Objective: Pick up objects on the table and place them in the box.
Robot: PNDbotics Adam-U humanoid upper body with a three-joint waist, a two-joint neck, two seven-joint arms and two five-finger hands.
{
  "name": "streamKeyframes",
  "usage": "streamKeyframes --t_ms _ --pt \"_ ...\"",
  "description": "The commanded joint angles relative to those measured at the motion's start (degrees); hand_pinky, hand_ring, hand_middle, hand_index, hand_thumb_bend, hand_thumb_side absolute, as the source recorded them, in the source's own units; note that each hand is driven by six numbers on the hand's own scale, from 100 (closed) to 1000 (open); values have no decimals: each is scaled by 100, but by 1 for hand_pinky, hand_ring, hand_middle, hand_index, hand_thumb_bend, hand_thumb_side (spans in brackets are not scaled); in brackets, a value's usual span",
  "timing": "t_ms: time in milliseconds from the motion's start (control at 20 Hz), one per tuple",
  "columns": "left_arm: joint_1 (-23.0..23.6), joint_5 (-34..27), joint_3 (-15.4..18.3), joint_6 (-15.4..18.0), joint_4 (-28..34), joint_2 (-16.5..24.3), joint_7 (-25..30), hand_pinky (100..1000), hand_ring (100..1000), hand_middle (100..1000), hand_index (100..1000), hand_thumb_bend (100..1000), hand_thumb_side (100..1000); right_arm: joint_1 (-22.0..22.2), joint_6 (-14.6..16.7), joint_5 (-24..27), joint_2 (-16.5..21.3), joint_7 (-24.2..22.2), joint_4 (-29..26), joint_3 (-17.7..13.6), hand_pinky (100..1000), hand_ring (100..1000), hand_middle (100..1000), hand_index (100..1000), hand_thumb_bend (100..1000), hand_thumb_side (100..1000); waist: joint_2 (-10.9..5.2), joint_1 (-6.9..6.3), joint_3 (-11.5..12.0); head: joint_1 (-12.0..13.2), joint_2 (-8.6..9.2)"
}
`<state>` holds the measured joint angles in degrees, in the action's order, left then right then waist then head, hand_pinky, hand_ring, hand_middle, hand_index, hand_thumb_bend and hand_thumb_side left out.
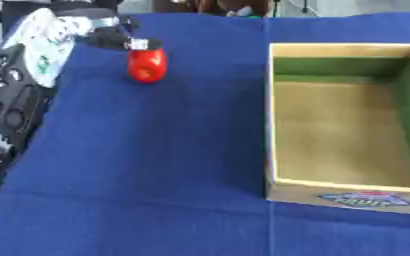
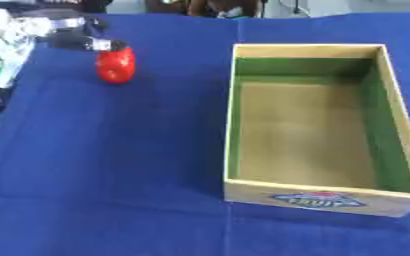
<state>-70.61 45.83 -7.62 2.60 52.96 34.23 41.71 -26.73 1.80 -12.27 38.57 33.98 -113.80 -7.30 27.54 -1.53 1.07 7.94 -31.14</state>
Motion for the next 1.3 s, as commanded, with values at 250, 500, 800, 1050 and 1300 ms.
streamKeyframes --t_ms 250,500,800,1050,1300 --pt "-31 272 10 49 420 275 615 754 910 964 1000 688 801 -19 -44 23 150 -1 -79 -76 761 748 788 805 100 949 -205 25 -10 23 42" --pt "12 289 -8 146 652 299 816 739 897 959 1000 654 743 -13 -51 27 141 -3 -79 -79 762 748 787 804 100 949 -202 36 -14 18 42" --pt "40 509 -43 316 775 284 497 726 892 974 1000 631 711 -10 -64 43 111 -21 -79 -76 762 746 784 799 100 949 -166 45 -41 33 61" --pt "37 906 -37 354 751 225 87 710 885 971 1000 630 697 -25 -57 55 102 -54 -79 -61 762 746 782 782 100 950 -131 43 -66 59 91" --pt "47 1229 -41 425 510 165 -314 612 811 899 1000 562 655 -39 -43 66 102 -70 -79 -52 764 747 781 779 100 952 -102 45 -81 68 110"
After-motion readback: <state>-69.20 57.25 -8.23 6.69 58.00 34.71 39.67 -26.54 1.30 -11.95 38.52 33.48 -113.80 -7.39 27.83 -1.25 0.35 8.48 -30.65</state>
